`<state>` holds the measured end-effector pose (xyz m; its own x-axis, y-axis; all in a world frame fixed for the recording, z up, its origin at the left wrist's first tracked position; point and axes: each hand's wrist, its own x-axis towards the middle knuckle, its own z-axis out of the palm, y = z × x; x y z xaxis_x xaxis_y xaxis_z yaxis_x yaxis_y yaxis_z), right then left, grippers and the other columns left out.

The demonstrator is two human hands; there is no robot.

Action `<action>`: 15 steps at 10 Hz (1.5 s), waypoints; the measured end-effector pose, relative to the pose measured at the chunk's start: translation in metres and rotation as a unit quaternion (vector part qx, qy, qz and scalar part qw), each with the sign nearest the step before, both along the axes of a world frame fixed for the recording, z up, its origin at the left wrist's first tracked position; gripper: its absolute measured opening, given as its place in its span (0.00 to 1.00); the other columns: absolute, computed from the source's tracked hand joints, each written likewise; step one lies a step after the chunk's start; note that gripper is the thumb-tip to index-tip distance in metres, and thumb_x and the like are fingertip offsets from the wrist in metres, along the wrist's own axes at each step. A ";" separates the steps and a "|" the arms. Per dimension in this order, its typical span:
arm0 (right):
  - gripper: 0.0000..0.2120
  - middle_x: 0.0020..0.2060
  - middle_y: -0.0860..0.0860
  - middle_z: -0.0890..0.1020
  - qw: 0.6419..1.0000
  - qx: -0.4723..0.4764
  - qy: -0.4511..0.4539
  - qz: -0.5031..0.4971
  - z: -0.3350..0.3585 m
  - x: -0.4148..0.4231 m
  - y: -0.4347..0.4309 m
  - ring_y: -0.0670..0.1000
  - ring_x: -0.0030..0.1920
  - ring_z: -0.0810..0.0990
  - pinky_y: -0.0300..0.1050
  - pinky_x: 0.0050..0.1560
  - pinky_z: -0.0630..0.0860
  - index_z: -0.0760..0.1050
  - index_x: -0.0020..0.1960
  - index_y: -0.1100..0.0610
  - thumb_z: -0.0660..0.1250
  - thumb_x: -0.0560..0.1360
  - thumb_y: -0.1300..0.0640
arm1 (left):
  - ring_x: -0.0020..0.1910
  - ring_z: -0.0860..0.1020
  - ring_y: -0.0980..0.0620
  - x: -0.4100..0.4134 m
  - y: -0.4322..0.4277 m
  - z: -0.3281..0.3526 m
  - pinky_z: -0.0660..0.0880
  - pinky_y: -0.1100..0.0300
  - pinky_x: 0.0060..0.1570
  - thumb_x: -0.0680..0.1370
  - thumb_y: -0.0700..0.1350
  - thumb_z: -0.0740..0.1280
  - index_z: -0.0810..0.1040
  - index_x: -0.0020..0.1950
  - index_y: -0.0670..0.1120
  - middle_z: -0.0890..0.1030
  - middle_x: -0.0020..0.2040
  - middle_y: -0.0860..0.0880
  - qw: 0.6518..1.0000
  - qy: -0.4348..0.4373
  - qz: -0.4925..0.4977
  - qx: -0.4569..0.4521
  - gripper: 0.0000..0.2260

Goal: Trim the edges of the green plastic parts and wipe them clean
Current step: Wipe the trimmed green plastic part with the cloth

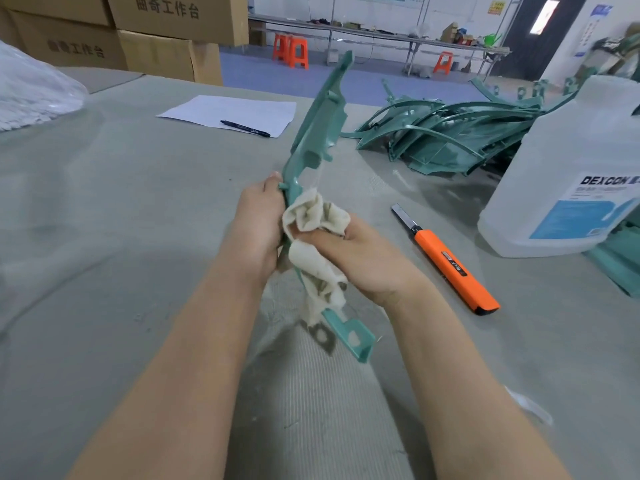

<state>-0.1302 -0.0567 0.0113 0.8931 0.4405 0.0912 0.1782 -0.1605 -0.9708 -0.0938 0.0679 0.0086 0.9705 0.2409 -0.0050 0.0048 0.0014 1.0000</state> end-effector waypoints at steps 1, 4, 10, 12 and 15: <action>0.07 0.42 0.62 0.81 0.998 0.000 -0.026 -0.051 -0.001 0.003 0.002 0.52 0.43 0.78 0.55 0.52 0.77 0.78 0.48 0.63 0.63 0.80 0.61 | 0.27 0.70 0.50 0.000 -0.003 -0.004 0.68 0.63 0.32 0.81 0.39 0.56 0.69 0.33 0.42 0.70 0.26 0.47 1.000 0.015 -0.019 -0.005 0.17; 0.16 0.33 0.39 0.77 0.977 0.017 -0.133 -0.166 0.001 0.011 0.003 0.40 0.38 0.75 0.42 0.46 0.74 0.74 0.39 0.46 0.62 0.79 0.64 | 0.22 0.69 0.56 -0.006 -0.019 -0.009 0.62 0.72 0.20 0.82 0.40 0.55 0.73 0.36 0.46 0.72 0.24 0.51 0.998 0.051 -0.045 0.000 0.16; 0.19 0.23 0.43 0.70 0.950 0.105 -0.111 -0.273 0.009 0.024 -0.030 0.40 0.24 0.68 0.33 0.30 0.65 0.62 0.34 0.56 0.52 0.80 0.72 | 0.67 0.69 0.48 -0.013 -0.025 -0.009 0.63 0.60 0.66 0.79 0.34 0.57 0.64 0.73 0.46 0.68 0.70 0.44 0.924 -0.097 -0.098 0.356 0.23; 0.20 0.21 0.45 0.72 0.941 0.183 0.000 -0.283 0.007 0.017 -0.033 0.37 0.20 0.69 0.28 0.24 0.66 0.62 0.36 0.54 0.50 0.81 0.72 | 0.68 0.71 0.46 -0.020 -0.035 -0.005 0.65 0.51 0.67 0.77 0.37 0.64 0.69 0.72 0.47 0.74 0.68 0.46 0.879 -0.253 -0.119 0.386 0.24; 0.16 0.33 0.48 0.78 0.888 0.163 -0.032 -0.428 0.013 0.023 -0.046 0.51 0.38 0.77 0.45 0.41 0.73 0.75 0.38 0.51 0.62 0.78 0.41 | 0.45 0.78 0.40 -0.021 -0.031 0.002 0.73 0.48 0.44 0.80 0.47 0.63 0.76 0.58 0.44 0.82 0.44 0.44 0.901 -0.235 -0.026 0.363 0.10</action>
<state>-0.1072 -0.1032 0.0243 0.8770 -0.4561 0.1511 0.1823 0.0250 -0.9829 -0.1152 0.0372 0.0105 0.8341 -0.0315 0.5507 -0.4395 -0.6413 0.6289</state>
